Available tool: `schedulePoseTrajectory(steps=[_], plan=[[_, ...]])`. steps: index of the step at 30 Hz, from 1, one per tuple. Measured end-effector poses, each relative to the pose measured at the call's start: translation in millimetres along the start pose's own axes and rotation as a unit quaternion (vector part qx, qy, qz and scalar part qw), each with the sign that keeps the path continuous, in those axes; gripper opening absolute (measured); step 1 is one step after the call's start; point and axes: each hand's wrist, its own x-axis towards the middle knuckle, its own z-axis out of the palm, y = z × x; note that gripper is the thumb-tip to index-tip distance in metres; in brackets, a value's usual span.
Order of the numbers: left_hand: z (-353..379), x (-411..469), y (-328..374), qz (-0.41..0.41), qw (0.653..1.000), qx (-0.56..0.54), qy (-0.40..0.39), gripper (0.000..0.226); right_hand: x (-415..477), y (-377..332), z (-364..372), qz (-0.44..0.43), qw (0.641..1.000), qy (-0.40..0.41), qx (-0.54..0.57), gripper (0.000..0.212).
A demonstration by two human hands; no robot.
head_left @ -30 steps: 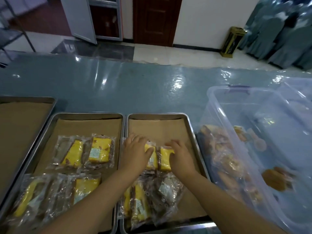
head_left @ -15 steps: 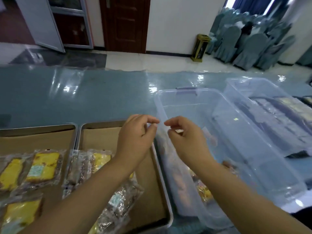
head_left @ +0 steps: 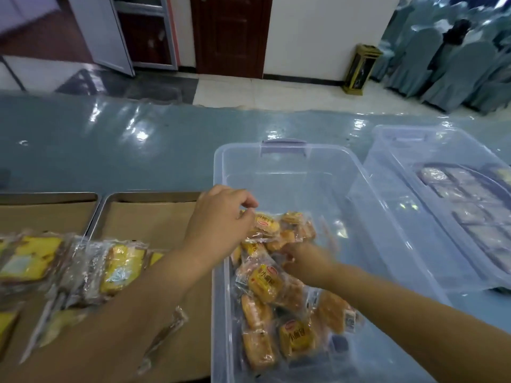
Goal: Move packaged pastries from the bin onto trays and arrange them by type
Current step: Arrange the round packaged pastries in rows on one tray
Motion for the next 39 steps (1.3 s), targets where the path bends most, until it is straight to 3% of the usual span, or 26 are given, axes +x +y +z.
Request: schedulePoseTrajectory(steps=[3,6,10,13,19,23,27,35,39], plan=[[5,1,-4,-0.014,0.999,0.047,-0.001,0.011,14,-5,27,0.005,0.998,-0.054,0.031,0.038],[8,2,-4,-0.026,0.999,0.041,0.015,0.014,21,-5,43,0.003,0.998,-0.042,0.039,0.045],[11,3,-6,-0.047,0.999,0.003,0.018,0.016,31,-7,34,-0.036,0.995,-0.044,0.088,0.023],[10,1,-7,-0.060,0.997,-0.031,0.035,0.019,44,-7,2,-0.078,0.981,-0.062,0.165,0.031],[12,0,-7,-0.068,0.997,-0.027,0.034,0.021,85,6,-40,-0.018,0.946,0.041,0.321,0.020],[12,0,-7,-0.072,0.997,-0.023,0.032,0.021,105,16,-29,0.008,0.972,0.021,0.233,0.024],[13,0,-4,-0.069,0.997,-0.018,0.039,0.022,108,20,-14,0.016,0.985,-0.049,0.167,0.052],[12,0,-3,-0.067,0.997,-0.015,0.032,0.019,85,22,-12,0.037,0.991,-0.028,0.125,0.038],[13,-1,-2,-0.082,0.997,-0.007,0.013,0.019,68,17,-26,0.006,0.977,0.013,0.215,0.032]])
